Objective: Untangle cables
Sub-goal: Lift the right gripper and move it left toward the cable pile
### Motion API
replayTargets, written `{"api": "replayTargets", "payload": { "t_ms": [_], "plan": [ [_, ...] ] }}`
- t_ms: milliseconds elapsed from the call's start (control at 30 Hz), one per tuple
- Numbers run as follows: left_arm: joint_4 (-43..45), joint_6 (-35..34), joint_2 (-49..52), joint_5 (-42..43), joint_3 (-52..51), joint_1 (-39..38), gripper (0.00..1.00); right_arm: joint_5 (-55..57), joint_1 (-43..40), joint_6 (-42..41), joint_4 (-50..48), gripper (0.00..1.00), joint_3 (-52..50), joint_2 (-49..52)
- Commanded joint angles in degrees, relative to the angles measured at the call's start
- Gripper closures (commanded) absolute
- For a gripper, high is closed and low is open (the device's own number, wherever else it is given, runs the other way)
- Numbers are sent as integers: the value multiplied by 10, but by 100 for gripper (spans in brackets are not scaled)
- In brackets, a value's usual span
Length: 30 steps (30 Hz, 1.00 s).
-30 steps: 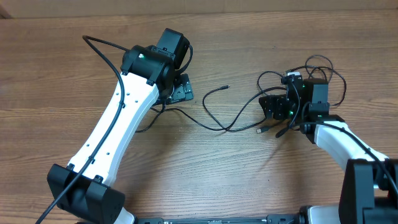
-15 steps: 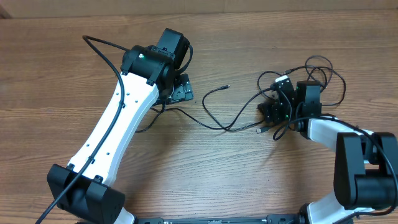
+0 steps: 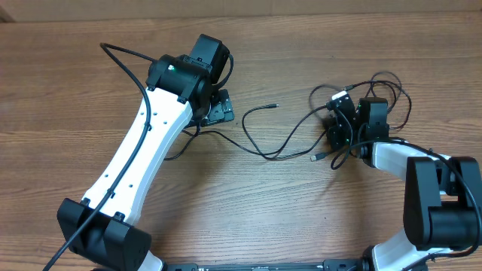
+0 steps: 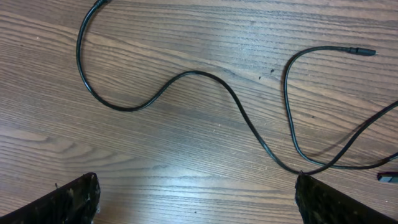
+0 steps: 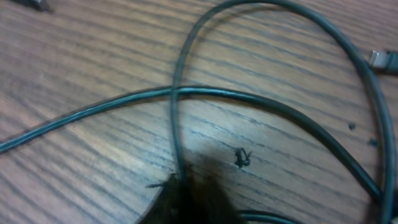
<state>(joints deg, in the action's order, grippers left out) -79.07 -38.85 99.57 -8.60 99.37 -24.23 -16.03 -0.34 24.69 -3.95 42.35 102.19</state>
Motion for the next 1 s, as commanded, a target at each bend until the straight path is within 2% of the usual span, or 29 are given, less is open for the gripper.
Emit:
{"api": "replayTargets", "payload": {
  "t_ms": [0, 167, 267, 367, 533, 733, 967],
  "plan": [
    [1, 7, 4, 3, 1, 2, 0, -15, 4, -2, 6, 96, 2, 14],
    [1, 7, 4, 3, 1, 2, 0, -50, 4, -2, 6, 96, 2, 14],
    [0, 7, 4, 3, 1, 2, 0, -122, 4, -11, 1, 96, 2, 12],
    [1, 7, 4, 3, 1, 2, 0, -175, 4, -77, 9, 96, 26, -13],
    [1, 7, 4, 3, 1, 2, 0, -218, 5, -142, 65, 96, 92, -93],
    [1, 7, 4, 3, 1, 2, 0, -218, 51, -145, 159, 96, 189, -200],
    [1, 7, 4, 3, 1, 2, 0, -209, 112, -186, 176, 96, 310, -272]
  ]
}}
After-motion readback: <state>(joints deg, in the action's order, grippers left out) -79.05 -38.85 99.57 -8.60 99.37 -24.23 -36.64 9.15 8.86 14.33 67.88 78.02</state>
